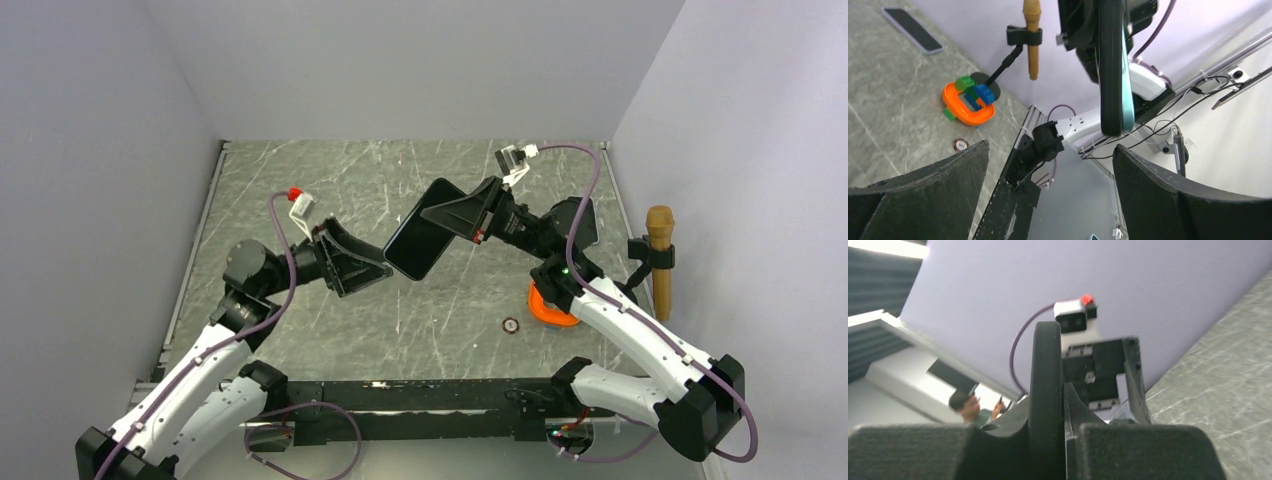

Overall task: Take the phone out of the phone case
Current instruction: Remove the phone case from the phone.

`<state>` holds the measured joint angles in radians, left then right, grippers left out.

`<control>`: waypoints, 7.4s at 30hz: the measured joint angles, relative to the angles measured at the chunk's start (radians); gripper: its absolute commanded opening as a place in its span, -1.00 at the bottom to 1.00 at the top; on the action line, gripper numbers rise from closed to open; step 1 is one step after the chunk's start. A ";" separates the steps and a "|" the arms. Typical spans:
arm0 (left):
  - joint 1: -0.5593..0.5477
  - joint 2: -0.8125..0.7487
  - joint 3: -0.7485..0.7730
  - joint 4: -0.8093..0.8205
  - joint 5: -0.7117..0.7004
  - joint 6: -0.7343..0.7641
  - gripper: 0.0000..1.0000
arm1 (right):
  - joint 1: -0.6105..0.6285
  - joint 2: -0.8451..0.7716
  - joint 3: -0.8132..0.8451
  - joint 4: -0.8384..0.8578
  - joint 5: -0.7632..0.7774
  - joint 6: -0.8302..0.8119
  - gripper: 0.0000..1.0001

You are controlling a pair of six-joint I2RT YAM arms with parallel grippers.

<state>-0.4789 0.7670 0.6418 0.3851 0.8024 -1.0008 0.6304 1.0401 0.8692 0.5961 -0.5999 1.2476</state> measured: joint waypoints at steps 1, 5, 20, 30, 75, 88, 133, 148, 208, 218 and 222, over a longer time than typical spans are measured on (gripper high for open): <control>-0.007 -0.021 -0.037 0.003 -0.029 -0.007 0.93 | 0.002 -0.001 0.000 -0.038 0.042 -0.011 -1.00; -0.052 -0.026 -0.114 0.006 -0.072 -0.033 0.88 | 0.006 0.019 -0.002 -0.088 0.146 -0.017 -1.00; -0.133 0.064 -0.119 0.154 -0.124 -0.097 0.20 | 0.038 0.031 -0.032 -0.170 0.293 -0.033 -1.00; -0.134 0.143 -0.119 0.267 -0.127 -0.161 -0.24 | 0.038 0.031 -0.045 -0.178 0.305 -0.032 -1.00; -0.095 0.120 -0.193 0.389 -0.187 0.101 0.63 | -0.003 0.128 -0.217 0.261 0.271 0.386 -1.00; -0.080 -0.050 -0.029 0.113 -0.061 -0.003 0.34 | -0.082 -0.118 0.098 -0.317 0.192 -0.106 -1.00; -0.081 0.215 0.016 0.346 -0.034 -0.294 0.12 | -0.097 -0.026 0.071 -0.301 0.063 -0.162 -1.00; -0.092 0.211 0.123 -0.035 0.068 -0.090 -0.16 | -0.031 0.092 0.343 -0.628 -0.090 -0.543 -1.00; -0.124 0.014 0.054 -0.053 -0.309 -0.185 -1.00 | 0.110 -0.142 -0.098 -0.486 0.074 -0.400 0.63; -0.109 0.018 0.035 0.006 -0.349 -0.328 -1.00 | 0.111 -0.105 -0.124 -0.294 0.092 -0.338 -0.01; -0.109 0.047 0.003 0.052 -0.328 -0.377 -1.00 | 0.113 -0.019 -0.124 -0.212 0.073 -0.299 -0.07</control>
<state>-0.5877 0.8139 0.6445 0.4370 0.4740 -1.3781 0.7433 1.0210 0.7452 0.3843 -0.5266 0.9485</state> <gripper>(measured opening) 0.103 0.484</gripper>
